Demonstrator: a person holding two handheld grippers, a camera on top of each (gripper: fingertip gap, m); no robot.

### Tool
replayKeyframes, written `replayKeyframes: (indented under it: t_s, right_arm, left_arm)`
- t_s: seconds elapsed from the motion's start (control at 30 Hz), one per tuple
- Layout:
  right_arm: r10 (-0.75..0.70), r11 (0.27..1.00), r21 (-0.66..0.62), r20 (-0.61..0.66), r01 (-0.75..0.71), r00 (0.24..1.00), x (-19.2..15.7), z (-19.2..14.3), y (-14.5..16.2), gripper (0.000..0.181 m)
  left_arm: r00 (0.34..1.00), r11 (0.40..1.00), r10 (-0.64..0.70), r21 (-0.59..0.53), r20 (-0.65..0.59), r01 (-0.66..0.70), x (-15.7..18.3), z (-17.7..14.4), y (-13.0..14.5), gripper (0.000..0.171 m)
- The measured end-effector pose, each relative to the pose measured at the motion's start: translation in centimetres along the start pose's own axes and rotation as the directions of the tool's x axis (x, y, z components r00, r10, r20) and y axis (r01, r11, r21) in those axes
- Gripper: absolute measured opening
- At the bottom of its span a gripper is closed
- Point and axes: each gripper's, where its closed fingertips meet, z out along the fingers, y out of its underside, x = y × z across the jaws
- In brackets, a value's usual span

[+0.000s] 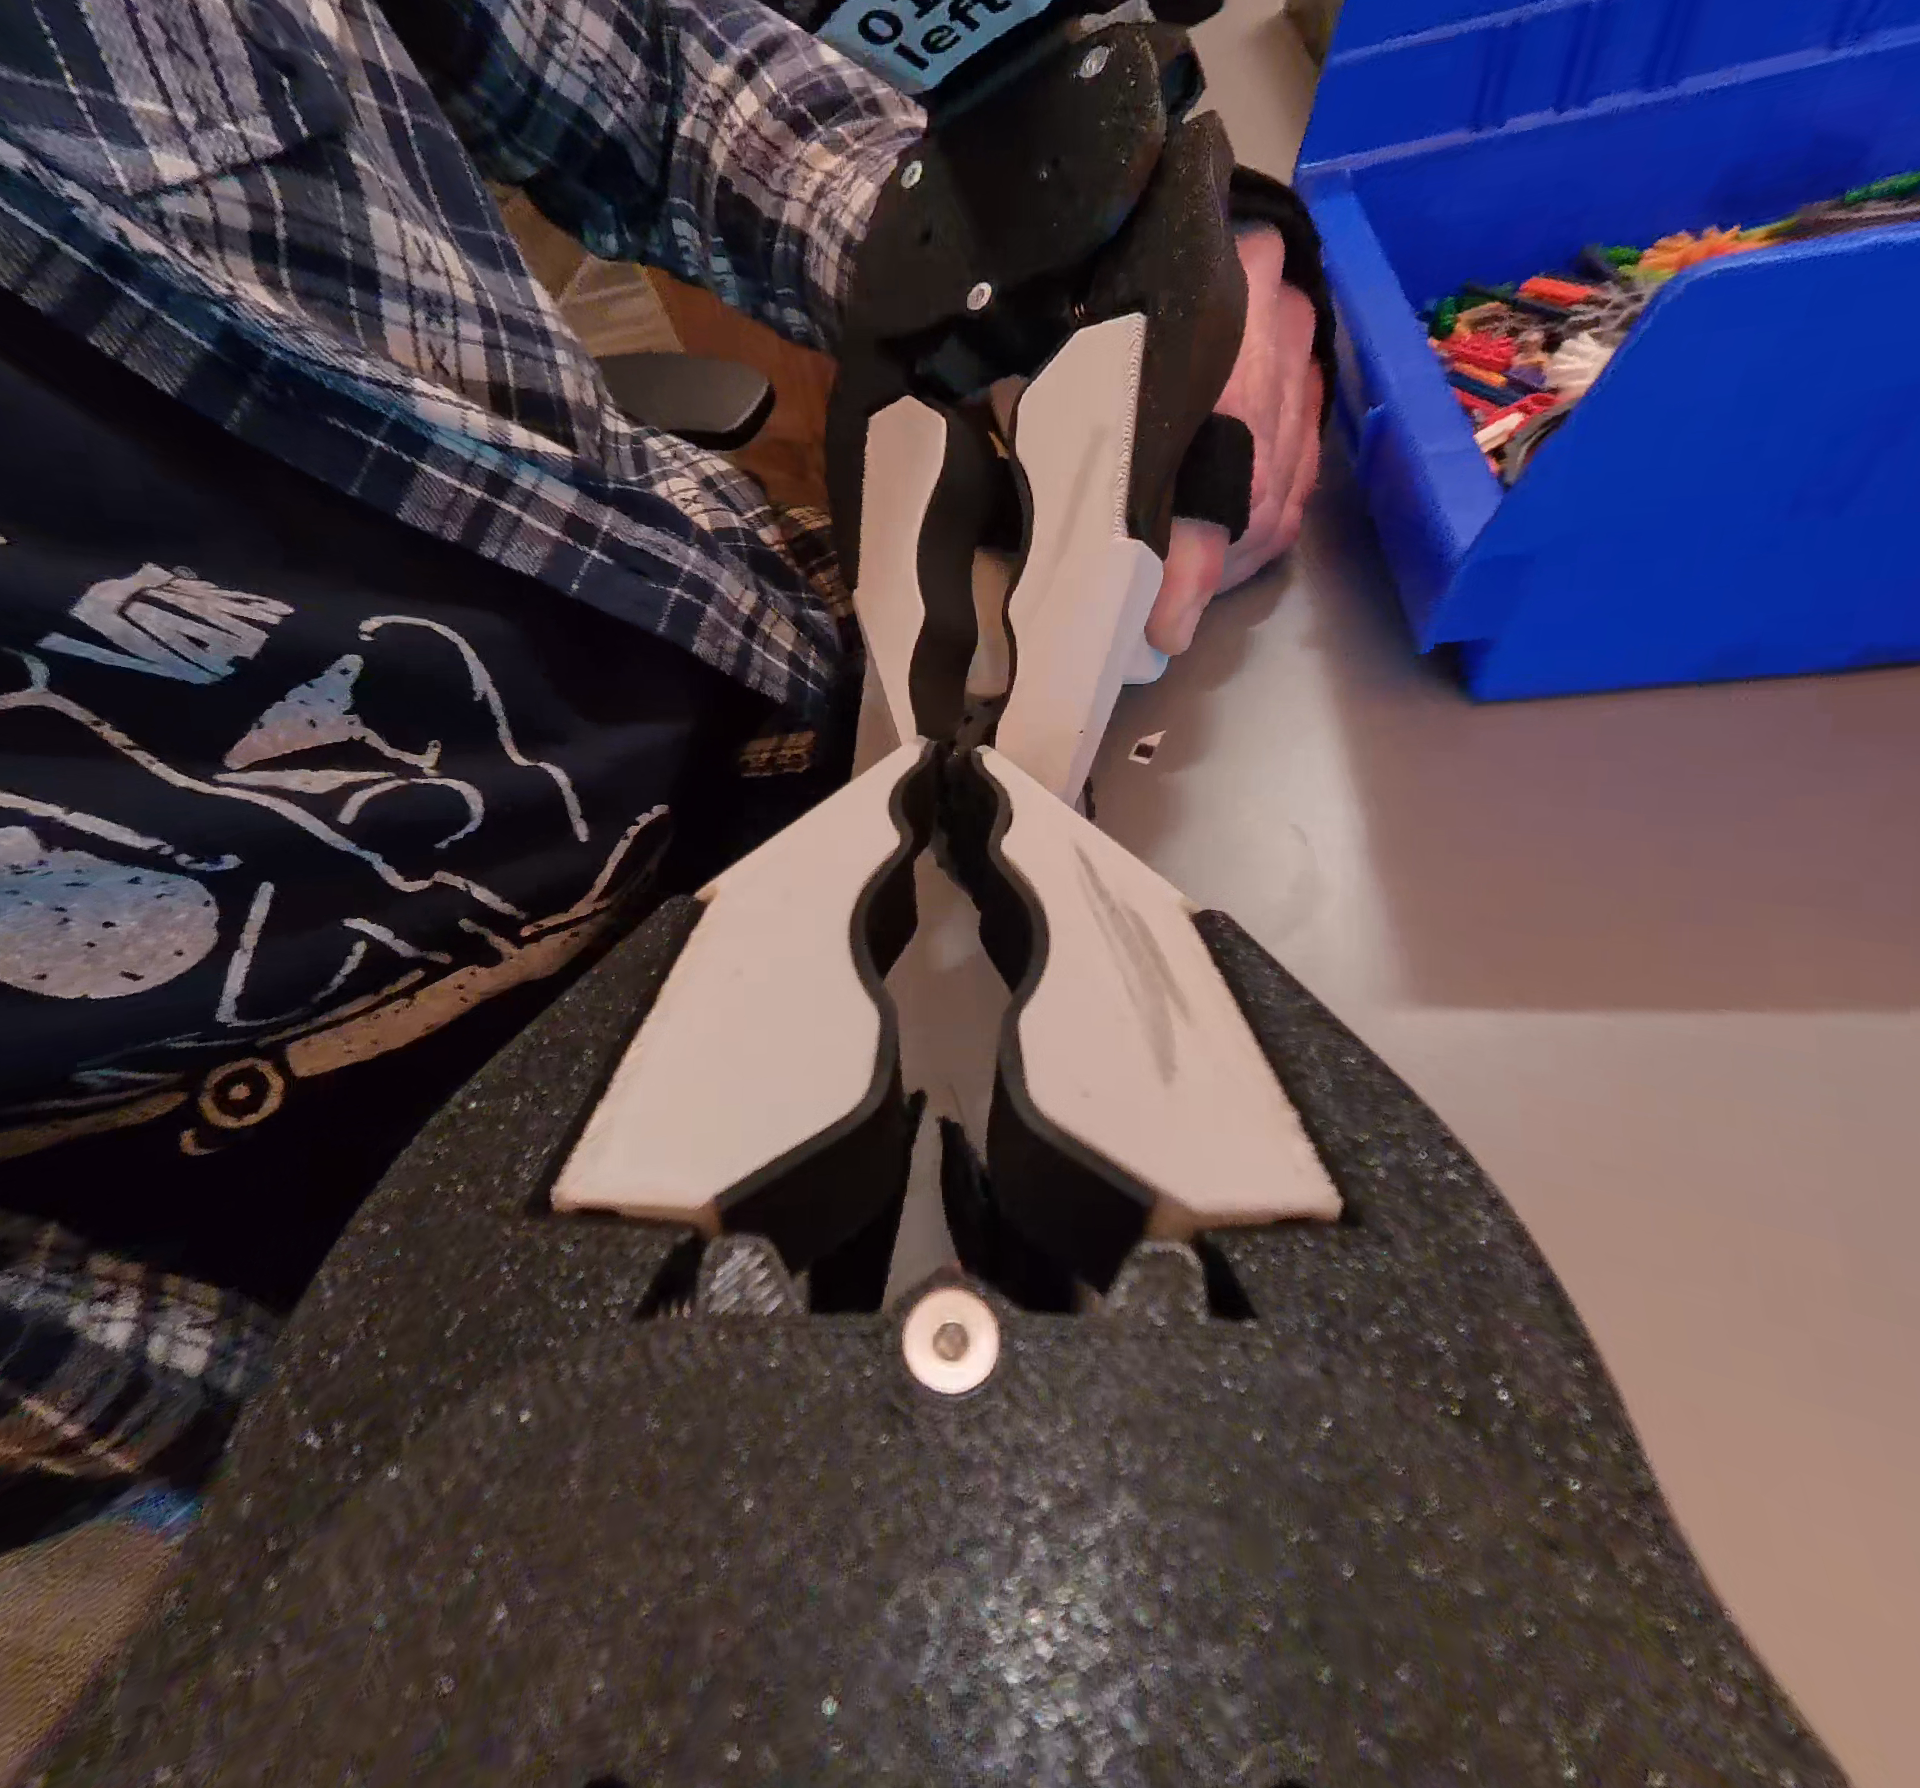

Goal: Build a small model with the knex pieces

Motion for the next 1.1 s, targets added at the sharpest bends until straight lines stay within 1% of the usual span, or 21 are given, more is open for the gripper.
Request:
replayKeyframes:
  t_s: [0.13, 0.33, 0.43, 0.53, 0.73, 0.8, 0.83, 0.9, 0.97, 1.03, 1.1]
  right_arm:
    - [-0.07, 0.998, 0.0, -0.093, 0.071, 0.993, 0.5, -0.1, 0.0, 0.0]
    - [-0.14, 0.99, -0.03, -0.21, 0.137, 0.968, 1.3, -0.4, 0.2, 0.0]
    - [-0.182, 0.983, -0.081, -0.279, 0.165, 0.943, 1.8, -0.5, 0.6, 0.0]
    - [-0.233, 0.97, -0.151, -0.361, 0.19, 0.903, 2.4, -0.7, 0.8, 0.0]
    - [-0.32, 0.941, -0.255, -0.448, 0.224, 0.835, 3.1, -0.7, 1.5, 0.0]
    - [-0.317, 0.939, -0.269, -0.441, 0.214, 0.84, 3.2, -0.6, 2.1, 0.001]
    - [-0.295, 0.948, -0.248, -0.436, 0.201, 0.85, 3.3, -0.7, 2.1, 0.001]
    - [-0.221, 0.97, -0.181, -0.399, 0.16, 0.89, 3.0, -0.5, 2.1, 0.001]
    - [-0.179, 0.981, -0.131, -0.362, 0.14, 0.915, 2.6, -0.5, 1.8, 0.002]
    - [-0.151, 0.986, -0.113, -0.311, 0.122, 0.938, 2.2, -0.3, 1.7, 0.002]
    - [-0.124, 0.99, -0.096, -0.283, 0.101, 0.951, 2.2, -0.4, 1.5, 0.002]
  left_arm:
    - [0.999, 0.999, -0.039, -0.009, 0.001, 0.039, -0.4, 0.1, 0.1, 0.008]
    - [0.994, 0.993, -0.111, -0.033, -0.003, 0.111, -1.1, 0.4, 0.4, 0.009]
    - [0.991, 0.989, -0.135, -0.063, 0.003, 0.135, -1.4, 0.6, 0.9, 0.009]
    - [0.985, 0.981, -0.173, -0.084, 0.021, 0.174, -1.8, 0.8, 1.2, 0.009]
    - [0.982, 0.972, -0.182, -0.144, 0.044, 0.186, -2.0, 1.2, 2.0, 0.01]
    - [0.989, 0.972, -0.141, -0.186, 0.046, 0.147, -1.7, 1.4, 2.5, 0.01]
    - [0.988, 0.97, -0.15, -0.184, 0.046, 0.156, -1.7, 1.4, 2.5, 0.01]
    - [0.985, 0.965, -0.172, -0.199, 0.008, 0.17, -1.4, 1.4, 2.5, 0.013]
    - [0.993, 0.976, -0.118, -0.178, 0.03, 0.122, -1.4, 1.1, 2.0, 0.016]
    - [0.998, 0.98, -0.065, -0.189, 0.026, 0.068, -1.2, 1.1, 1.8, 0.017]
    - [0.998, 0.979, -0.047, -0.198, 0.034, 0.053, -1.4, 0.9, 1.9, 0.016]
